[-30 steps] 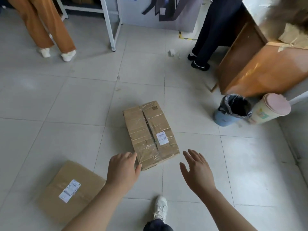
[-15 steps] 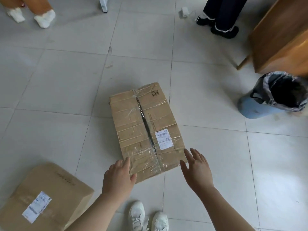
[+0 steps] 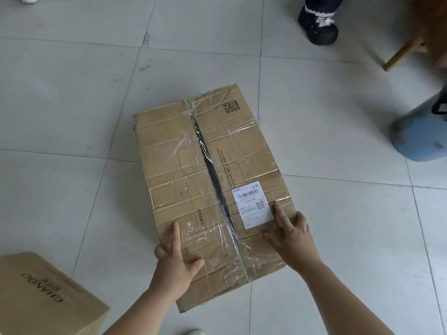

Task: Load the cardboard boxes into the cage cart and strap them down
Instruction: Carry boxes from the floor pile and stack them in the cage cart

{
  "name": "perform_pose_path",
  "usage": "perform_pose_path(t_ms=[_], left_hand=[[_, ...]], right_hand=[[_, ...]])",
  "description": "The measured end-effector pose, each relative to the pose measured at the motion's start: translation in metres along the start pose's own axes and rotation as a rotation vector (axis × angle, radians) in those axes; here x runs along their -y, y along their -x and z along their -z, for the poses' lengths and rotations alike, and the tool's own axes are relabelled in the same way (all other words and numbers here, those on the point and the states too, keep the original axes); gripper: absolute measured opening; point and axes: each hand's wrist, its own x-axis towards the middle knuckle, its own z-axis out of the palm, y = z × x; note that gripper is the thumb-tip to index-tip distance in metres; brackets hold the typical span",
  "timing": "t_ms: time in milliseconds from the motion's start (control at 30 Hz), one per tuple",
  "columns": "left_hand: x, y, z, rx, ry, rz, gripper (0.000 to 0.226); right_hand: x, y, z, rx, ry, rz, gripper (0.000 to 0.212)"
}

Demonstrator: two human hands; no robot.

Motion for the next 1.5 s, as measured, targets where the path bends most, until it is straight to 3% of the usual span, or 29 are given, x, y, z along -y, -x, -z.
perform_pose_path(t_ms=[167, 333, 667, 867, 1067, 1300, 1500], left_hand=[[-0.005, 0.004, 0.014, -0.075, 0.058, -0.015, 0.109], [-0.011, 0.031, 0.072, -0.125, 0.158, -0.019, 0.102], [-0.011, 0.194, 0.234, -0.199, 0.146, 0.061, 0.095], [0.003, 0.323, 0.320, -0.358, 0.258, 0.086, 0.093], [0.025, 0.448, 0.356, -0.530, 0.398, 0.166, 0.094], [0.035, 0.608, 0.352, -0.779, 0.543, 0.371, 0.091], [0.062, 0.742, 0.301, -0.995, 0.671, 0.561, 0.090]], right_hand=[[0.013, 0.008, 0.004, -0.104, -0.070, 0.000, 0.085], [0.057, 0.037, 0.038, -0.243, -0.073, 0.029, 0.076], [0.188, 0.169, 0.165, -0.163, 0.021, 0.105, 0.069], [0.271, 0.258, 0.248, -0.160, 0.044, 0.301, 0.068], [0.331, 0.346, 0.308, -0.163, 0.095, 0.541, 0.068], [0.370, 0.451, 0.343, -0.084, 0.148, 0.818, 0.070], [0.394, 0.555, 0.334, 0.009, 0.189, 1.103, 0.069]])
